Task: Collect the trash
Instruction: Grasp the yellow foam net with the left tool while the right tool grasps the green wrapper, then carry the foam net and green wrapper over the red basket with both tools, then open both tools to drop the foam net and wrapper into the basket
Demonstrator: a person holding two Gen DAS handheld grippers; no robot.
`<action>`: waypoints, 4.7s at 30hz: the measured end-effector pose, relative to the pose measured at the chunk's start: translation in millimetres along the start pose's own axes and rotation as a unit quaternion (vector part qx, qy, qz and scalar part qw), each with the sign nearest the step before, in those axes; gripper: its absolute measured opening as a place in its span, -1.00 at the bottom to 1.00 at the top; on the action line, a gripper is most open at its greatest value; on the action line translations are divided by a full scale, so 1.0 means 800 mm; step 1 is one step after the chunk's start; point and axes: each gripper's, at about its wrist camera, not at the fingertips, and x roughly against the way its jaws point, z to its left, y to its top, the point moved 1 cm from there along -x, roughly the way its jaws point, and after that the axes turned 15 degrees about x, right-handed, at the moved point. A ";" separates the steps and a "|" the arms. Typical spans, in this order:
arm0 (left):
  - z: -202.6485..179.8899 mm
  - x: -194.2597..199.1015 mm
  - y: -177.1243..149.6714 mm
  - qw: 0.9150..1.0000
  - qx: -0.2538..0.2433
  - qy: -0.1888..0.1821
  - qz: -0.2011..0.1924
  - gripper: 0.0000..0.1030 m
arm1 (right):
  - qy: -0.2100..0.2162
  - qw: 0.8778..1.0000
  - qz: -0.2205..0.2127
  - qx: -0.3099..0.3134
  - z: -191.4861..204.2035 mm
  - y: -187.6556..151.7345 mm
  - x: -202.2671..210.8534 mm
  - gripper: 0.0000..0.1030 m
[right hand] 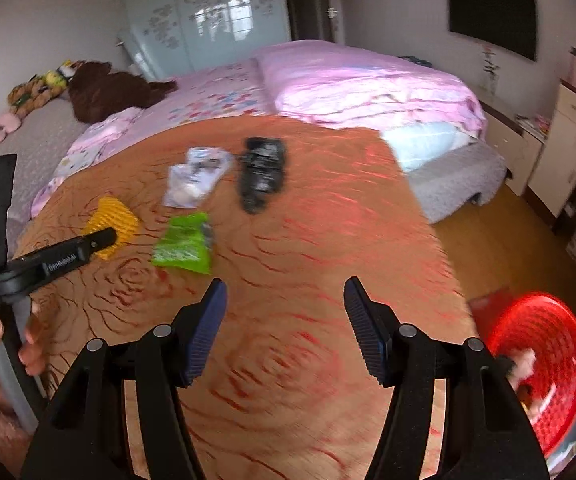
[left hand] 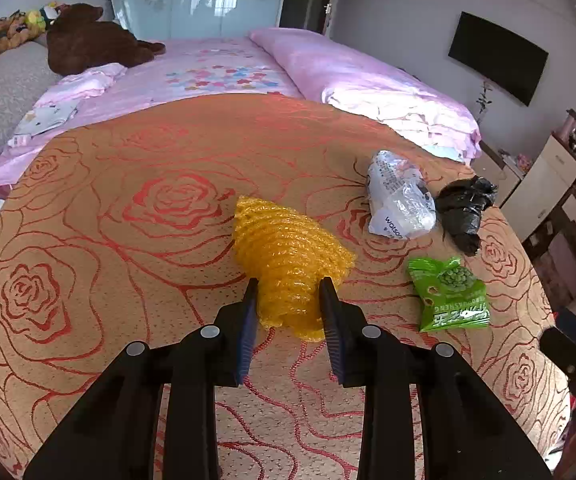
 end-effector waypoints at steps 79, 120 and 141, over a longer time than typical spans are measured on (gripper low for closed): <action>-0.163 0.084 -0.067 0.987 -0.127 -0.088 -0.052 -0.44 | -0.067 0.994 -0.038 -0.081 -0.108 -0.024 0.088 -0.05; -0.350 0.082 -0.170 0.947 -0.267 -0.177 0.001 -0.44 | -0.194 0.965 -0.007 -0.178 -0.265 -0.179 0.189 -0.05; -0.411 0.024 -0.245 0.917 -0.333 -0.196 0.099 -0.32 | -0.165 0.958 0.038 -0.232 -0.298 -0.219 0.148 -0.05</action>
